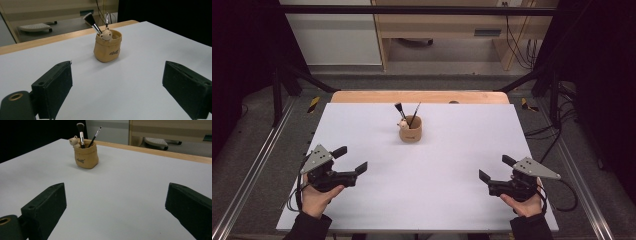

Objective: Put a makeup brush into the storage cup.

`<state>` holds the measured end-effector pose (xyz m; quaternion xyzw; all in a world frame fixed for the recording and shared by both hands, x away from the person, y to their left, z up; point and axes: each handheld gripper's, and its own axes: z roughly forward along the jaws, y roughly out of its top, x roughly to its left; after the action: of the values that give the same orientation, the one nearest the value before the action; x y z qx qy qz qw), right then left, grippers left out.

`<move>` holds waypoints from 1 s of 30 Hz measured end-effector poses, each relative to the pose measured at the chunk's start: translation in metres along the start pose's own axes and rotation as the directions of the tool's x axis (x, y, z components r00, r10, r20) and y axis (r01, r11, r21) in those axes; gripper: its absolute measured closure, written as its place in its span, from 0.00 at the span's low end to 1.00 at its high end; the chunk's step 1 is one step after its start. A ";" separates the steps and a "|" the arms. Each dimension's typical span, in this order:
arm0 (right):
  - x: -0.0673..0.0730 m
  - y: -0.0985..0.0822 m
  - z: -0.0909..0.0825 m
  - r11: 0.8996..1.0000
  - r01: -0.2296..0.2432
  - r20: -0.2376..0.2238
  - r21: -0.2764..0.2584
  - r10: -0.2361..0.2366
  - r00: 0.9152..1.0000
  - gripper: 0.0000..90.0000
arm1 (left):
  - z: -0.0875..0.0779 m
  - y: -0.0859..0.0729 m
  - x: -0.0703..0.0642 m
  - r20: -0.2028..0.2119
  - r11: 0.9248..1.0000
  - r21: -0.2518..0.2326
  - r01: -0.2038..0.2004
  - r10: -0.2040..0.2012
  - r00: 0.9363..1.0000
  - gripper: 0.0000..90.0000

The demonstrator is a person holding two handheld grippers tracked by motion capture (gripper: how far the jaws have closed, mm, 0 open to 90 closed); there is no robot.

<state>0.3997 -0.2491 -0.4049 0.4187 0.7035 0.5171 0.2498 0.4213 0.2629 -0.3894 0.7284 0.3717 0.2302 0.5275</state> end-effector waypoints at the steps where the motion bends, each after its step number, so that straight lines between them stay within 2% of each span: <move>1: 0.000 0.000 0.000 1.000 0.002 0.000 0.001 -0.002 1.000 0.05 | -0.002 -0.001 0.001 -0.003 1.000 -0.002 0.004 -0.004 1.000 0.10; 17: -0.003 -0.001 -0.002 1.000 0.001 0.010 -0.001 -0.001 1.000 0.04 | -0.020 -0.026 0.017 -0.068 0.998 -0.013 0.054 -0.055 0.996 0.10; 23: -0.004 -0.002 -0.002 1.000 -0.003 0.017 -0.001 0.003 1.000 0.04 | -0.027 -0.030 0.021 -0.088 0.998 -0.017 0.058 -0.059 0.994 0.10; 30: -0.006 -0.003 -0.002 1.000 -0.003 0.021 0.000 0.003 1.000 0.05 | -0.026 -0.034 0.026 -0.108 0.998 -0.006 0.060 -0.060 0.992 0.09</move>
<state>0.3998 -0.2553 -0.4074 0.4251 0.7004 0.5129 0.2564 0.4078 0.3045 -0.4140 0.7027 0.4212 0.2537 0.5142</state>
